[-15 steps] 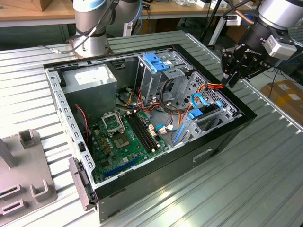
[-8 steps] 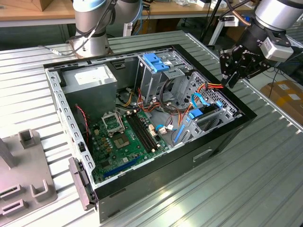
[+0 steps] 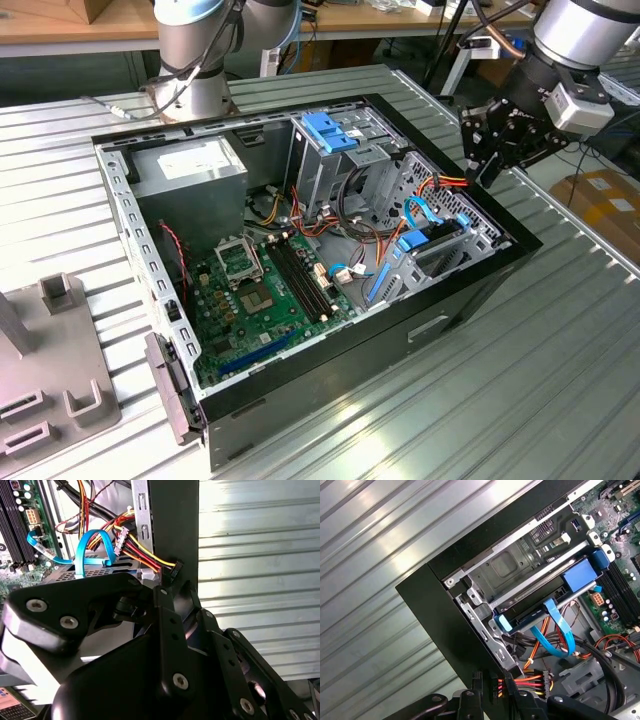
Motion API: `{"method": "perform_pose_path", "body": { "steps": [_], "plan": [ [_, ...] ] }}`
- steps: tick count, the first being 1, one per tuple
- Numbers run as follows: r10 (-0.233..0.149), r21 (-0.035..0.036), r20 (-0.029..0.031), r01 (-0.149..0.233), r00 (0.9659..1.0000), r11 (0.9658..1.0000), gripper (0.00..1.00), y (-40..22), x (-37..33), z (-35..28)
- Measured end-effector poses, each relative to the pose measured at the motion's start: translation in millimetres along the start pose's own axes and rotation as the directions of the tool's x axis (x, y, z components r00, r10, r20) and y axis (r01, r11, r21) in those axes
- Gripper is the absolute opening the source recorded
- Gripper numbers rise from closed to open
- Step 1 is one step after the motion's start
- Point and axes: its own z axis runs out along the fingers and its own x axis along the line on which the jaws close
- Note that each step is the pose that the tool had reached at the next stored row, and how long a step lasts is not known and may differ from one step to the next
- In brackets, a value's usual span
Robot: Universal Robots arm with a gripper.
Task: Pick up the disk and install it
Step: 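Insert the second disk wire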
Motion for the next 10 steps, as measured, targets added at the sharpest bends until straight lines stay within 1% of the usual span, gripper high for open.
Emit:
{"method": "perform_pose_path", "body": {
  "steps": [4, 5, 6, 10],
  "plan": [
    [0.000, 0.0002, -0.0001, 0.000, 1.0000, 1.0000, 0.30, 0.0, 0.0, 0.1],
    [0.000, 0.0029, -0.0036, 0.000, 1.0000, 1.0000, 0.30, 0.1, -0.1, 0.5],
    [0.000, 0.0039, -0.0054, 0.000, 1.0000, 1.0000, 0.30, 0.1, 0.0, 0.7],
    [0.000, 0.0049, -0.0067, 0.000, 1.0000, 1.0000, 0.30, 0.4, -0.6, 1.6]
  ]
}}
